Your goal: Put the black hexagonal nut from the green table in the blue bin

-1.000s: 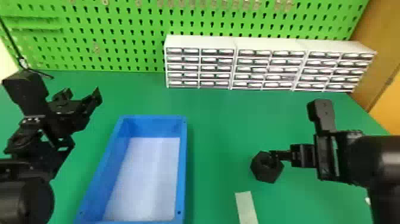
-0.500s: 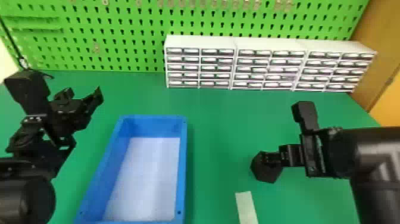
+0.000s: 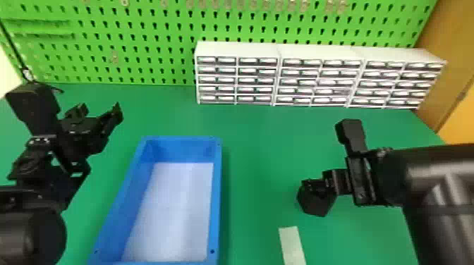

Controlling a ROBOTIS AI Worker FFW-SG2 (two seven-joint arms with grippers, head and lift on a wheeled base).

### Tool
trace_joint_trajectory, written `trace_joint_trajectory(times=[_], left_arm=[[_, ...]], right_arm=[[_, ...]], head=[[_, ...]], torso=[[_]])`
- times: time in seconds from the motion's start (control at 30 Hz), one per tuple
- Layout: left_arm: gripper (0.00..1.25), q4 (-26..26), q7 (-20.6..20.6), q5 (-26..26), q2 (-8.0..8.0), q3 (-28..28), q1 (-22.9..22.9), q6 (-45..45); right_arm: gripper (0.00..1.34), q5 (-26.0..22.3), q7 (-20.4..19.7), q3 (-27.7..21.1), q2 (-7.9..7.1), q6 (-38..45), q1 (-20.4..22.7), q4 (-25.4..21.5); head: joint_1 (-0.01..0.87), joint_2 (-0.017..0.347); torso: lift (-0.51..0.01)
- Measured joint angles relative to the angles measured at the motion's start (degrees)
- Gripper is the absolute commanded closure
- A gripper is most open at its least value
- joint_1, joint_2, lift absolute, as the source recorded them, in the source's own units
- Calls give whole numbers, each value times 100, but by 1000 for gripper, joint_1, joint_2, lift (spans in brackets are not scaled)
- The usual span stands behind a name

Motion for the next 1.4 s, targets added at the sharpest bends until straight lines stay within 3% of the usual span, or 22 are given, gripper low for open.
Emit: trace_joint_trajectory(times=[1.4], left_arm=[[498, 28, -23, 4, 37, -33, 10, 1]], right_arm=[[303, -96, 0, 582, -3, -274, -278, 617]], head=[[692, 8]], torso=[[-97]])
